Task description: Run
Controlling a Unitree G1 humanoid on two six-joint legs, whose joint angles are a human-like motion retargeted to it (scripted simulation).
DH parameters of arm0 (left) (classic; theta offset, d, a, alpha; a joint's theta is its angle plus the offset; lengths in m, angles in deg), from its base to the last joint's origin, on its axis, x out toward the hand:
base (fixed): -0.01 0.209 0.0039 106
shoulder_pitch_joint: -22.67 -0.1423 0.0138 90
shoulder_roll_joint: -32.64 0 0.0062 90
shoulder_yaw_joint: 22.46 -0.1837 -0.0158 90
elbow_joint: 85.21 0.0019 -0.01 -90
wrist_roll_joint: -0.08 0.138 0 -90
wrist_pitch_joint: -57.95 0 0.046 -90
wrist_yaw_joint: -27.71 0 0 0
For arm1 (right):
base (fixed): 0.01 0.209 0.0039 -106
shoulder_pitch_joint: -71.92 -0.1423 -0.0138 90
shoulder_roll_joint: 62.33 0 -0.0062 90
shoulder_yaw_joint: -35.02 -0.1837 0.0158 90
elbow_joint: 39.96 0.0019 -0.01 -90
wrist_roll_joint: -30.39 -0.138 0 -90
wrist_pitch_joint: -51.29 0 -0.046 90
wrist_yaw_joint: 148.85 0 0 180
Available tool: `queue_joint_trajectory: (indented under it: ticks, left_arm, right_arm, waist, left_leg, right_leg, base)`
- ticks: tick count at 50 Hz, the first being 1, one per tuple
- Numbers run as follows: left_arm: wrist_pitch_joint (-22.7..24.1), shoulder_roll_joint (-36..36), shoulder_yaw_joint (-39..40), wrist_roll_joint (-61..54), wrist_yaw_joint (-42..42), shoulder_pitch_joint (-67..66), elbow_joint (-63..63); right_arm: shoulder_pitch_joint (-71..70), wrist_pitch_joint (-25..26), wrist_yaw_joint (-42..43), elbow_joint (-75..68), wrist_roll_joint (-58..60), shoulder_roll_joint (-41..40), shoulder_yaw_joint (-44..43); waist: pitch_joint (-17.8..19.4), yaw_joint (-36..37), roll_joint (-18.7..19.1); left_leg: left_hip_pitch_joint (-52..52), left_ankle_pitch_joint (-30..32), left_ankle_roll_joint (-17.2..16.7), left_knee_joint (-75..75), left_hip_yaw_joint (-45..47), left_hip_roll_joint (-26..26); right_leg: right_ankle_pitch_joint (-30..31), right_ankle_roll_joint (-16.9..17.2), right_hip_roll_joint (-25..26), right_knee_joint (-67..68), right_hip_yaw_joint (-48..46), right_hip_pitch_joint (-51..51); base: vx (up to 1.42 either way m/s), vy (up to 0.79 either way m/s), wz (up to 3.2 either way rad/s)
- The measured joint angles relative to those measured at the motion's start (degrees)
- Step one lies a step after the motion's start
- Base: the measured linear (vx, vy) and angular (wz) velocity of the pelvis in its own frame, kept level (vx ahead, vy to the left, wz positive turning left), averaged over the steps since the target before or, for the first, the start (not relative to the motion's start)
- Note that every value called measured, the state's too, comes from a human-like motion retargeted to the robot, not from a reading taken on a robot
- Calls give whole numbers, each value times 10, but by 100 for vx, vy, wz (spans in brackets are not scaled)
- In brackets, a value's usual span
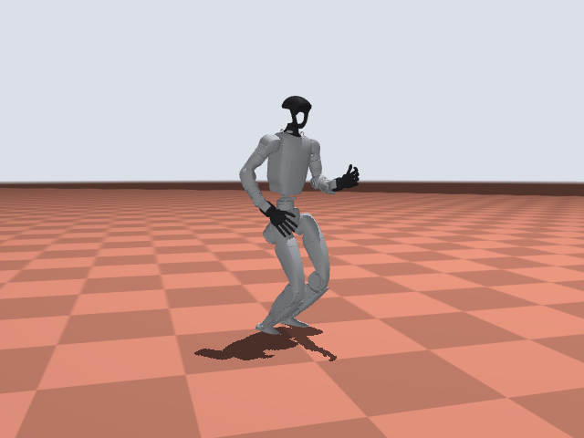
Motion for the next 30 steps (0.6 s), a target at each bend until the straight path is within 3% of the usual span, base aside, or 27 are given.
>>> queue_joint_trajectory:
  ticks: [2, 5, 10, 13, 15, 18, 22, 26, 30]
  left_arm:
    - [-21, 7, 8, 15, -7, -69, 93]
    - [-48, 3, 24, 27, -36, -168, 176]
    - [-70, -30, 47, -1, -93, -314, 175]
    - [-77, -38, 52, -33, -104, -372, 162]
    - [-79, -36, 51, -49, -97, -387, 156]
    - [-70, -16, 46, -58, -56, -347, 150]
    - [-38, 22, 32, -52, 12, -195, 122]
    - [-3, 46, 18, -70, 45, -20, 39]
    - [30, 32, 20, -62, 62, 107, -56]
  right_arm:
    - [-81, -7, 32, 20, 19, -10, 1]
    - [-179, -18, 60, 125, 25, -6, -15]
    - [-301, -36, 86, 348, 19, 8, -72]
    - [-362, -41, 107, 438, 34, 13, -104]
    - [-387, -40, 124, 468, 49, 16, -115]
    - [-371, -32, 141, 454, 69, 13, -112]
    - [-260, -16, 134, 299, 62, -1, -64]
    - [-133, -1, 82, 75, 22, -13, 11]
    - [-26, -4, 29, -3, -12, 1, 44]
  waist:
    - [2, 18, 5]
    - [8, 59, 26]
    - [-5, 125, 52]
    - [-18, 137, 54]
    - [-24, 134, 49]
    - [-25, 110, 31]
    - [-18, 67, 3]
    - [-13, 27, -18]
    - [-8, -6, -10]
  left_leg:
    - [-11, 0, 6, 26, 11, 26]
    - [-11, 0, 0, 71, 14, 73]
    - [-23, 36, -19, 95, 11, 124]
    - [-31, 28, -12, 85, 16, 125]
    - [-39, 11, -1, 80, 19, 114]
    - [-54, 0, 19, 73, 23, 82]
    - [-59, 0, 40, 50, 17, 21]
    - [-10, 0, 37, -4, 10, -26]
    - [42, 2, 12, -54, -1, -36]
  right_leg:
    - [-8, -14, 21, -16, 0, 1]
    - [29, -15, 65, -64, -9, 34]
    - [114, 3, 121, -138, -15, 59]
    - [106, -1, 117, -136, -19, 51]
    - [69, -9, 105, -116, -19, 41]
    - [18, -17, 70, -68, -16, 21]
    - [-2, -9, 16, -9, -10, 3]
    - [55, 11, -31, 39, -4, 11]
    - [107, 20, -36, 71, 9, 2]
  base:
    - [1, -5, -48]
    - [10, -3, -75]
    - [7, -1, -56]
    - [1, 0, -6]
    - [-1, 4, 39]
    - [-4, 7, 82]
    - [-2, 11, 98]
    - [5, 12, 52]
    - [8, 8, -5]
